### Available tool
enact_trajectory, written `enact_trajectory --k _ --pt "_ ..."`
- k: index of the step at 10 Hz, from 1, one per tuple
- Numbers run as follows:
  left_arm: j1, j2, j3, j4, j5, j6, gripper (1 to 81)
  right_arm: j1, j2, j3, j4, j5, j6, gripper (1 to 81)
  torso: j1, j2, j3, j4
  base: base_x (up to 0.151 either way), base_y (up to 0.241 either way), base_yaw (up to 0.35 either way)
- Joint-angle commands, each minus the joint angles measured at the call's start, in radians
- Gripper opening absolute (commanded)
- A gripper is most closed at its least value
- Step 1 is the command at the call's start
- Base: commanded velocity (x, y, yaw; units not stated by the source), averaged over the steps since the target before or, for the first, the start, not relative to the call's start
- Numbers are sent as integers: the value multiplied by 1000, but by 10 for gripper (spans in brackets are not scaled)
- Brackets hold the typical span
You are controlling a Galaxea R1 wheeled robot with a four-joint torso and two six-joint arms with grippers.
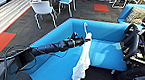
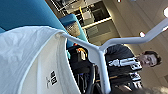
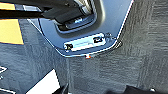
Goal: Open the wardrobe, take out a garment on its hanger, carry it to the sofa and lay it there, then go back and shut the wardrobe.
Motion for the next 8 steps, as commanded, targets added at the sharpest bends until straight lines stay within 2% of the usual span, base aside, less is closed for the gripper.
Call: enact_trajectory --k 1,3,8 --pt "-200 6 -18 4 -53 -8 10 -28 0 4 -9 -60 1 811 0 0 1 0 0 0 0" --pt "-201 -61 -35 18 -13 -6 10 -28 0 4 -9 -60 1 811 0 0 -7 0 0 0 0" --pt "-180 -374 -6 78 11 -6 10 -27 6 5 -9 -61 0 811 1 0 -7 0 0 0 0"
